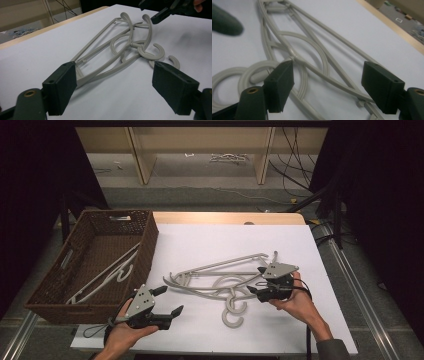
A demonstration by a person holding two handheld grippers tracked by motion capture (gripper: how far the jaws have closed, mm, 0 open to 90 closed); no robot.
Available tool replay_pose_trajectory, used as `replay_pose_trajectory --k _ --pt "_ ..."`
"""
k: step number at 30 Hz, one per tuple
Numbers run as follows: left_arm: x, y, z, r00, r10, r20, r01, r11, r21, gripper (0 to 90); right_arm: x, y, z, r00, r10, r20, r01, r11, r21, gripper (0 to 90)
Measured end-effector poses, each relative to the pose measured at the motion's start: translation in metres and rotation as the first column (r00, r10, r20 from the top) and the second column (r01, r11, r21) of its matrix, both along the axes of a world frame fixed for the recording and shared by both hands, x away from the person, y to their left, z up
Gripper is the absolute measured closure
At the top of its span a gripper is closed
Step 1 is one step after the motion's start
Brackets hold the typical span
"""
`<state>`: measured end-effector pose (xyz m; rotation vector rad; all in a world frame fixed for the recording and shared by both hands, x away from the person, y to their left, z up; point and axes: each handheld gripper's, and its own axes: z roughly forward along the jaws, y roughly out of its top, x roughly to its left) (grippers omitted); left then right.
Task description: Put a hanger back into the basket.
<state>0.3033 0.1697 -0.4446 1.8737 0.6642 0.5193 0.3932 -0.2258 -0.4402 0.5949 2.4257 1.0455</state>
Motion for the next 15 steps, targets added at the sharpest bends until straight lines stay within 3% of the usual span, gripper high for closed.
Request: replay_pose_trajectory --k 3,10,11,15 --pt "-0.001 -0.001 -0.001 0.9999 -0.008 -0.007 0.008 1.0000 0.003 19.8 0.010 0.001 -0.004 0.9998 0.008 -0.017 -0.009 0.998 -0.059 30.6" --pt "0.000 0.000 0.000 1.0000 -0.009 0.000 0.009 0.9999 0.006 19.8 0.027 0.007 -0.012 0.9993 0.015 -0.036 -0.017 0.997 -0.082 32.2" --pt "0.000 -0.001 0.000 0.9999 -0.011 0.000 0.011 0.9999 0.001 19.8 0.029 0.007 -0.012 0.9981 0.026 -0.057 -0.031 0.995 -0.090 32.6" --pt "0.000 0.000 0.000 1.0000 -0.007 -0.002 0.007 1.0000 0.002 19.9 0.036 0.008 -0.015 0.9961 0.043 -0.077 -0.049 0.996 -0.078 33.3"
